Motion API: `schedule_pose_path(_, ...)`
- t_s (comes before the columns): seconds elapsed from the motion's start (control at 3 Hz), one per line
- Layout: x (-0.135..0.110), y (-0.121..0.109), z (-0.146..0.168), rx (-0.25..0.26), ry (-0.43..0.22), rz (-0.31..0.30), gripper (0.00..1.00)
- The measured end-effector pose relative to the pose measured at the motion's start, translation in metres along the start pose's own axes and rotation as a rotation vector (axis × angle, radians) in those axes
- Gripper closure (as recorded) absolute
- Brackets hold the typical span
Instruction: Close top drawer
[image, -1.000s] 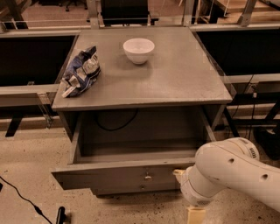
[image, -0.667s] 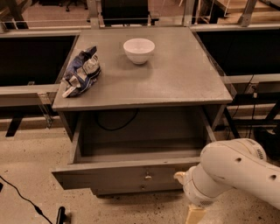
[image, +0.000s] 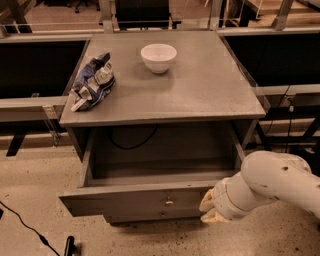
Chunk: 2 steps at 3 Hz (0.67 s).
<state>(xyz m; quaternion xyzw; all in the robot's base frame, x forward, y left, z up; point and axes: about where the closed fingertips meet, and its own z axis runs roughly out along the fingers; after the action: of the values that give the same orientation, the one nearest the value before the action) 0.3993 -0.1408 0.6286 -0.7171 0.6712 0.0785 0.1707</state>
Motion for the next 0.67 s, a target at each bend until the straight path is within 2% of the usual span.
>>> schedule_pose_path(0.33, -0.005, -0.023, 0.006, 0.083, 0.033, -0.036, 0.89)
schedule_pose_path(0.67, -0.008, -0.044, 0.005, 0.193, 0.034, 0.007, 0.86)
